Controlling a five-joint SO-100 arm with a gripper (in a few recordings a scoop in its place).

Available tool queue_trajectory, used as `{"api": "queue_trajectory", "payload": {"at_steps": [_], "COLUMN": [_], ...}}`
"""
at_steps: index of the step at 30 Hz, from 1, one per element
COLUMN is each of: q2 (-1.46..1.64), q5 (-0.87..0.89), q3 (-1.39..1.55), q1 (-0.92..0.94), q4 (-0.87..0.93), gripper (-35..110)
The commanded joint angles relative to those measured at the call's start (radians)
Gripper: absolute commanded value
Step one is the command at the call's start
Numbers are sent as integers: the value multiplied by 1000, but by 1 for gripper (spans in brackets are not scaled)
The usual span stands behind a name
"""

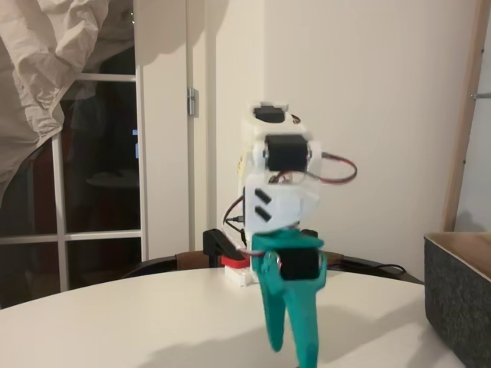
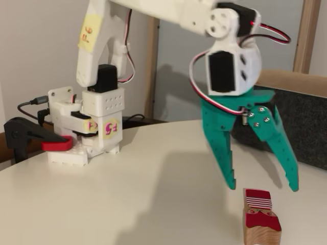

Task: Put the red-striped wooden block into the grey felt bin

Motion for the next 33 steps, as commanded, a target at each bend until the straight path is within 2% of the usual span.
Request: {"api": "queue_trajectory", "payload": {"at_steps": [1,24,33], "q2": [-3,-140,-216], "q5": [8,-41,-98], "q3": [-29,-31,-31], "q1": [15,-26,-71], "q4": [0,-5,-80], "gripper": [32,30,25]}}
